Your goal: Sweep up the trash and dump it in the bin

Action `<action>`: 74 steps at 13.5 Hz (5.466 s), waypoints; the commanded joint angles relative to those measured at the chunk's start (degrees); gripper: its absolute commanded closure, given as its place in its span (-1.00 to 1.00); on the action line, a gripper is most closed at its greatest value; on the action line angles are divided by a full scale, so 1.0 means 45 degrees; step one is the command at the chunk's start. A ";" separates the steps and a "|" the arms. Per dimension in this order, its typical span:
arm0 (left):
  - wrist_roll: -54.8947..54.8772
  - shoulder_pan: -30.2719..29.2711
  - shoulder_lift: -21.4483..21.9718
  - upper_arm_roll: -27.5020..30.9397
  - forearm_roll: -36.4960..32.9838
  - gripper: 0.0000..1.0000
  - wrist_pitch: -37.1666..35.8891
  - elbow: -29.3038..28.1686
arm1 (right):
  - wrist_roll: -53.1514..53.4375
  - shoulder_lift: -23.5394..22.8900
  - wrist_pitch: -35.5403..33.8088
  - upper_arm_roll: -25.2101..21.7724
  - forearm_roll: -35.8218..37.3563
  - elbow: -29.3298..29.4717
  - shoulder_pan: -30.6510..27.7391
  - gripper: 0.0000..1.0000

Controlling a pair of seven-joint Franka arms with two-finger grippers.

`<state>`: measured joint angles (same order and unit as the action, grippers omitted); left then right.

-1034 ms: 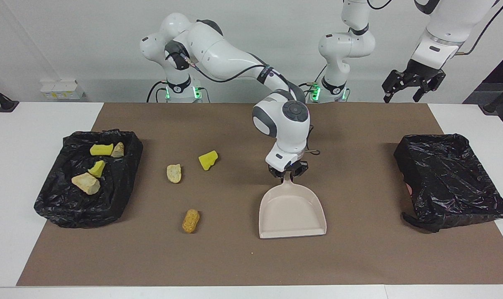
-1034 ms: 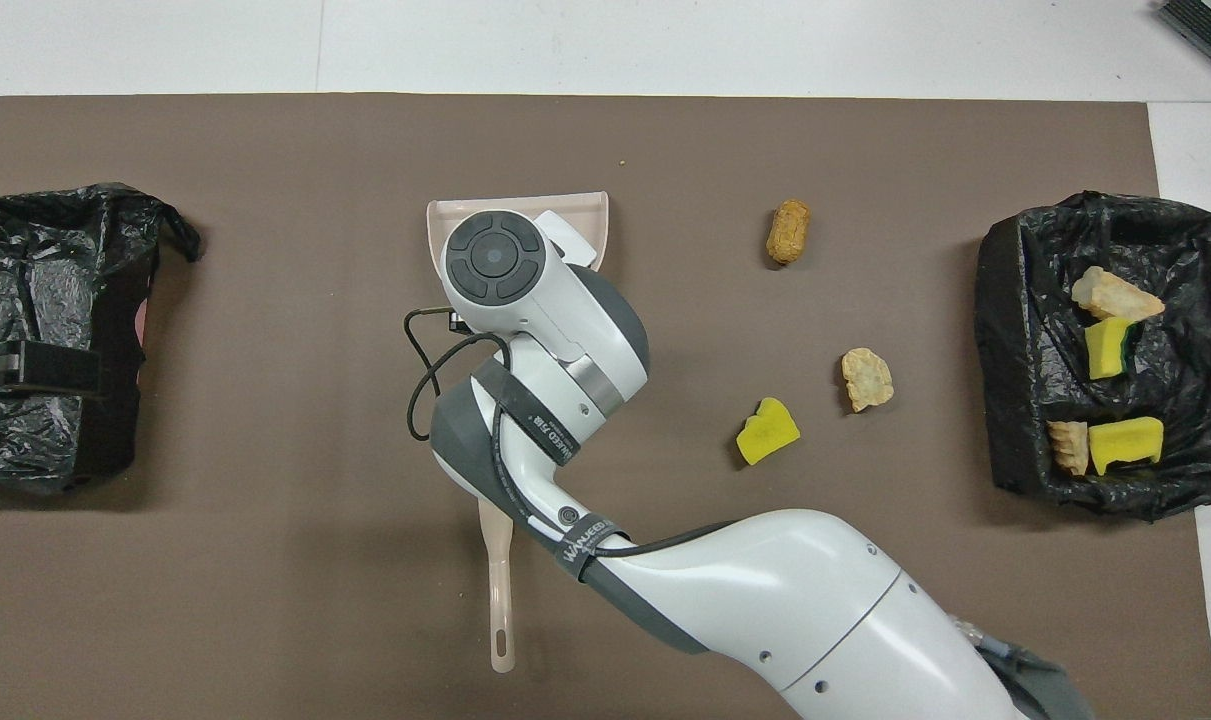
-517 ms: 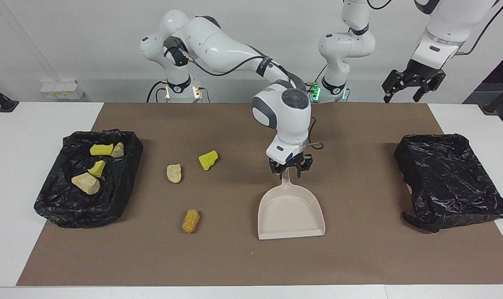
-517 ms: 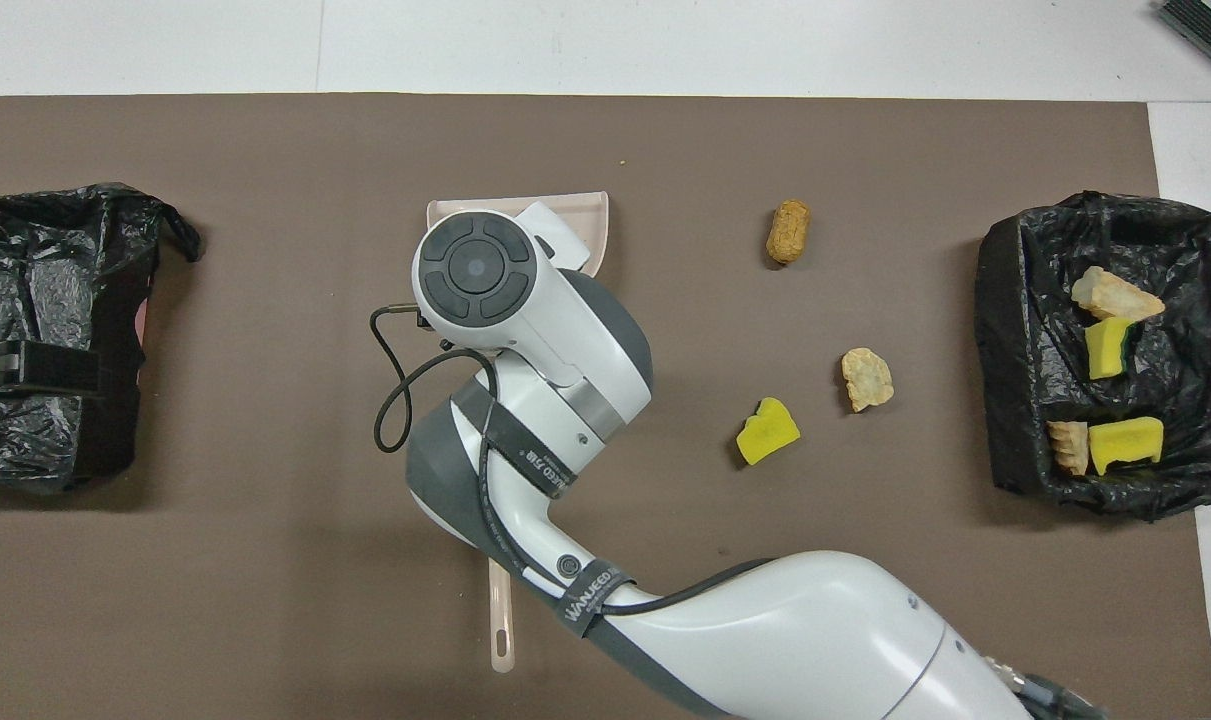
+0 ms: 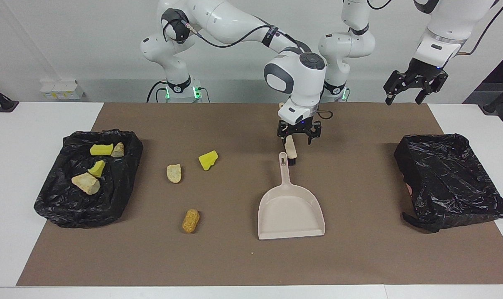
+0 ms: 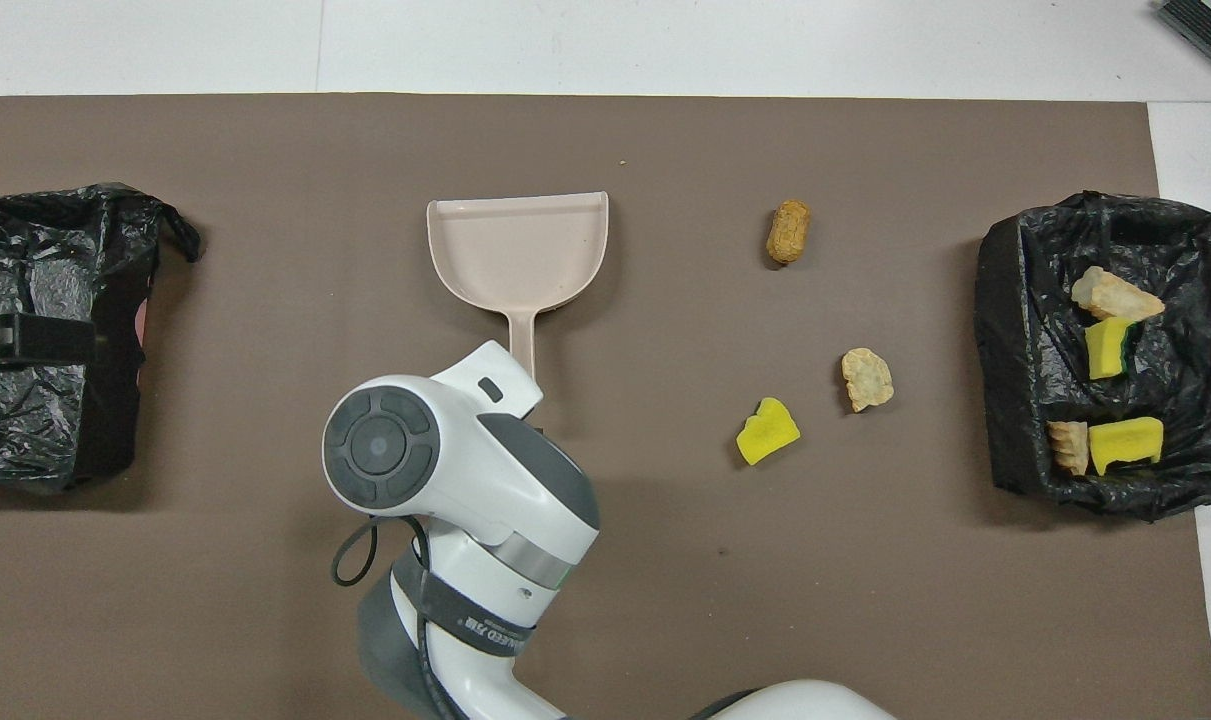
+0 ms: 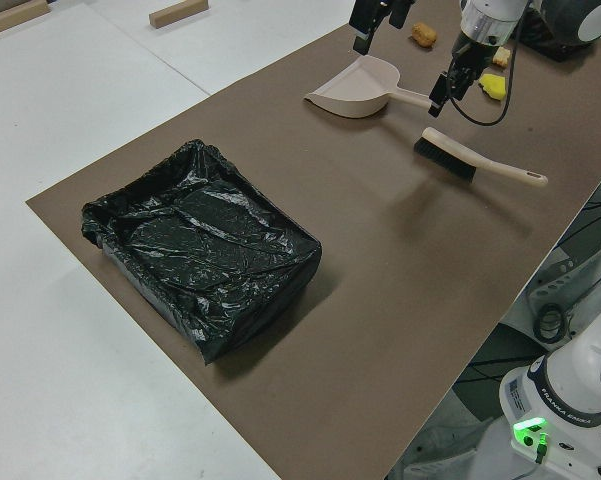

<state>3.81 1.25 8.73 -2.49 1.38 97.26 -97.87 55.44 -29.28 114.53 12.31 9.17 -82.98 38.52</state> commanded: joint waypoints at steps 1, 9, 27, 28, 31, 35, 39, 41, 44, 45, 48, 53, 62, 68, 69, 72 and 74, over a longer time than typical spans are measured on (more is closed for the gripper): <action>0.0072 0.0093 -0.0649 -0.0130 -0.0112 -1.00 0.0943 0.0146 | 0.0337 0.2029 0.2042 0.0232 -0.0300 -0.3814 -0.0025 -0.94; 0.2571 0.2101 -0.4245 -0.0326 -0.0816 -1.00 0.2721 0.2511 | 0.0298 0.3772 0.3065 0.1092 -0.1118 -0.7047 0.0540 -0.93; 0.6224 0.6050 -0.5691 -0.0385 -0.0737 -1.00 0.7410 -0.1961 | 0.0258 0.3792 0.4061 0.1074 -0.1570 -0.8005 0.0991 1.00; 0.6205 0.5992 -0.5710 -0.0365 -0.0737 -1.00 0.7565 -0.2040 | 0.0278 0.3792 0.4080 0.1054 -0.1511 -0.8005 0.0952 1.00; 0.6244 0.5933 -0.5710 -0.0365 -0.0737 -1.00 0.7606 -0.2080 | 0.0337 0.4103 0.3770 0.1054 -0.1471 -0.8005 0.0679 1.00; 0.6322 0.5913 -0.5905 -0.0365 -0.0737 -1.00 0.8054 -0.2080 | 0.1176 0.4513 0.2539 0.1035 -0.1452 -0.8141 0.0679 1.00; 0.6264 0.5952 -0.6335 -0.0307 -0.0932 -1.00 0.7997 -0.1769 | 0.1216 0.4729 0.2790 0.1035 -0.1394 -0.8706 0.0640 1.00; 0.6283 0.5953 -0.6336 -0.0326 -0.0933 -0.73 0.7900 -0.1689 | 0.1022 0.4613 0.3355 0.1112 -0.1452 -0.8727 0.0387 1.00; 0.6244 0.5894 -0.6316 -0.0306 -0.0933 0.14 0.7626 -0.1572 | 0.0495 0.4534 0.3514 0.1113 -0.1627 -0.8727 0.0366 0.67; 0.6244 0.5875 -0.6316 -0.0326 -0.0933 0.67 0.7374 -0.1533 | 0.0416 0.4534 0.3553 0.1113 -0.1647 -0.8708 0.0366 0.54; 0.5992 0.5816 -0.6297 -0.0249 -0.0932 1.00 0.7157 -0.1163 | 0.0396 0.4514 0.3573 0.1113 -0.1647 -0.8708 0.0347 0.30; -0.0228 0.4821 -0.5692 -0.0189 -0.0971 1.00 0.7098 -0.1025 | 0.0512 0.4436 0.3592 0.1113 -0.1647 -0.8630 0.0268 0.14; -1.2475 0.2224 -0.4382 -0.0189 -0.0991 1.00 0.4833 -0.1220 | 0.0805 0.4299 0.4061 0.1054 -0.1609 -0.8434 0.0229 1.00; -1.5454 0.1071 -0.3720 -0.0189 -0.1030 1.00 0.4793 -0.2487 | 0.1119 0.5546 0.2836 0.1035 -0.1452 -0.8629 -0.0647 1.00; -1.5513 0.1050 -0.3641 -0.0189 -0.1030 1.00 0.4755 -0.2664 | 0.1099 0.5898 0.2173 0.1035 -0.1433 -0.8649 -0.0959 1.00; -1.5359 0.1846 -0.2997 -0.0228 -0.1030 1.00 0.5396 -0.4031 | 0.1060 0.7419 0.1639 0.1035 -0.1452 -0.9932 -0.2032 1.00; -1.4815 0.2628 -0.2782 -0.0267 -0.1030 1.00 0.5436 -0.4595 | 0.1079 0.8514 0.1349 0.1035 -0.1471 -1.0911 -0.2852 1.00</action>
<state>-65.06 9.73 -7.43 -4.06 -2.26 119.52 -113.48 59.70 2.89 120.86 16.39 3.09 -126.15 28.63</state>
